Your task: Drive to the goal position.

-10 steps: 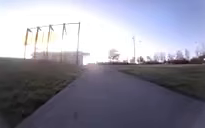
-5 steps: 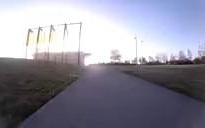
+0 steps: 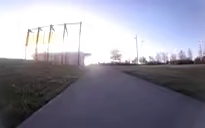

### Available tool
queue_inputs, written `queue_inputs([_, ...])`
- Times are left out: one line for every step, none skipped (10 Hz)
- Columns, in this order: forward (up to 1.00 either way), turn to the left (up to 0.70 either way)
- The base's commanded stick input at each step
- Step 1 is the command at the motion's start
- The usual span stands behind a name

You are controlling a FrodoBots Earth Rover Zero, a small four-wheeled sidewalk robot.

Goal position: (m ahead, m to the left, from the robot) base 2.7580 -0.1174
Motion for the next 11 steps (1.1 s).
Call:
queue_inputs([0.50, 0.00])
queue_inputs([0.50, 0.00])
queue_inputs([0.50, 0.00])
queue_inputs([0.50, 0.00])
queue_inputs([0.50, 0.00])
queue_inputs([0.50, 0.00])
queue_inputs([0.50, 0.00])
queue_inputs([0.50, 0.00])
queue_inputs([0.50, 0.00])
queue_inputs([0.50, 0.00])
queue_inputs([0.50, 0.00])
